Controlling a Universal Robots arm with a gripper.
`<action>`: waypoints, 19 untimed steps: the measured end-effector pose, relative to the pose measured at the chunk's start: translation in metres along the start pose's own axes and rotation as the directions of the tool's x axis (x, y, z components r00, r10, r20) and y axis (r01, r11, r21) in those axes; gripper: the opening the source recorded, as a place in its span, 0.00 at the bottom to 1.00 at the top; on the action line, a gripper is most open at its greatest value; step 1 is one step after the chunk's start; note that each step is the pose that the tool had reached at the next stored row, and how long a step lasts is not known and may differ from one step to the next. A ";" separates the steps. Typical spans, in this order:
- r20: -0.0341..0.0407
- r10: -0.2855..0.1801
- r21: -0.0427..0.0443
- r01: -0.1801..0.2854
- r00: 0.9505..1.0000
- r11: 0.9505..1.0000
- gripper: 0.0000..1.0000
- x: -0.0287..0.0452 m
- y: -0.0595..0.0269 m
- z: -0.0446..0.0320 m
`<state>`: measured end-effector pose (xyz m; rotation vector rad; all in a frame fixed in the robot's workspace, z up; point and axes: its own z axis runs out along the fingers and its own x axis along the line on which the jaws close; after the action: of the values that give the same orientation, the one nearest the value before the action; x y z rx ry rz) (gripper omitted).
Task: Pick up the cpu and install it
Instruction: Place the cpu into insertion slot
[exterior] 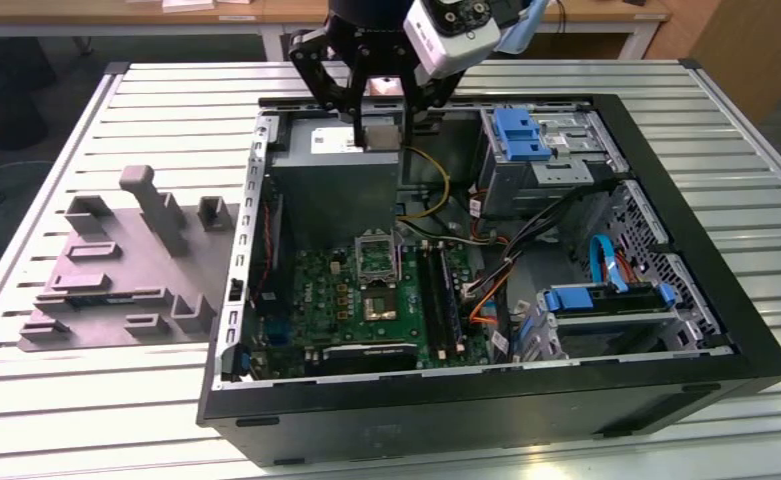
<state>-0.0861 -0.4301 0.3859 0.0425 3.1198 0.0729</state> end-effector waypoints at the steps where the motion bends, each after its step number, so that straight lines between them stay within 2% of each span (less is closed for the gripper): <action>1: 0.000 0.000 0.000 0.000 1.000 1.000 0.47 -0.0001 -0.0003 0.0002; 19: 0.000 0.000 0.000 0.000 1.000 1.000 0.47 -0.0001 -0.0057 0.0030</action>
<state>-0.0861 -0.4356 0.3826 0.0425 3.1198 0.0728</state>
